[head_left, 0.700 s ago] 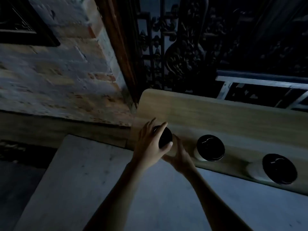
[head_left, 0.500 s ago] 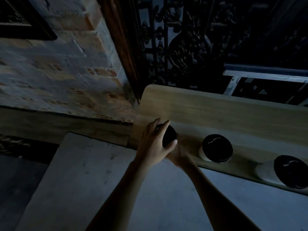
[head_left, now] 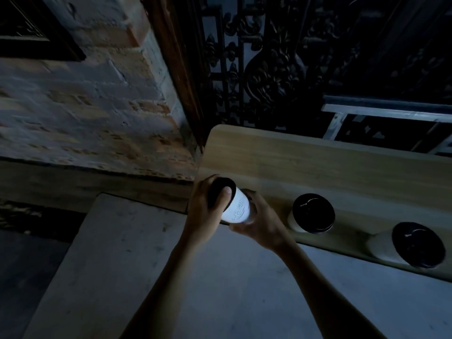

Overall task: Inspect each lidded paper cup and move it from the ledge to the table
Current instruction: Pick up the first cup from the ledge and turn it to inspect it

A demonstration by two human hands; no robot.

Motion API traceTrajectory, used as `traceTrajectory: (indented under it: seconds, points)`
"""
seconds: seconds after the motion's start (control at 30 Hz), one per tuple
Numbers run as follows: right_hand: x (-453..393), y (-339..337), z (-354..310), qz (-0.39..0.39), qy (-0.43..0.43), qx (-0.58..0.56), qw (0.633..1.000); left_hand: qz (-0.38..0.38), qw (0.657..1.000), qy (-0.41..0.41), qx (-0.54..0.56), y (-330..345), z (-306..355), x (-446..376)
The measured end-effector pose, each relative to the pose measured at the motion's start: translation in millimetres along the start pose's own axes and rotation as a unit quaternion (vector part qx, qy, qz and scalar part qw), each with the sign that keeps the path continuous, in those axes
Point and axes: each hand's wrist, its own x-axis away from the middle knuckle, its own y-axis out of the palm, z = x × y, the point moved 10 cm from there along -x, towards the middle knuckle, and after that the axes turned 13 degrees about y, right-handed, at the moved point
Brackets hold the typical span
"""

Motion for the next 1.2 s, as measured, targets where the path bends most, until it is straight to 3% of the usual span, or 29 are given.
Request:
traceTrajectory:
  seconds: [0.17,0.43,0.73,0.97,1.2]
  points:
    - [52.3,-28.3,-43.5,0.041,-0.058,0.061,0.996,0.054,0.991,-0.030,0.115,-27.5,30.1,25.2]
    - [163.1,-55.7,-114.9,0.130,-0.170,0.141,0.967,0.026,0.982,0.044,0.182,-56.3,99.3,72.2]
    - [265.8,-66.6,-159.4,0.187,-0.214,0.219,0.933,0.042,0.970,0.087,0.224,-79.1,166.8,133.8]
    - [303.4,-77.1,-162.8,0.170,-0.180,0.182,0.952,0.040,0.961,0.140,0.234,-83.2,203.6,156.8]
    - [318.1,-86.3,-145.6,0.139,-0.142,0.054,0.979,0.015,0.960,0.176,0.216,-79.1,230.0,171.3]
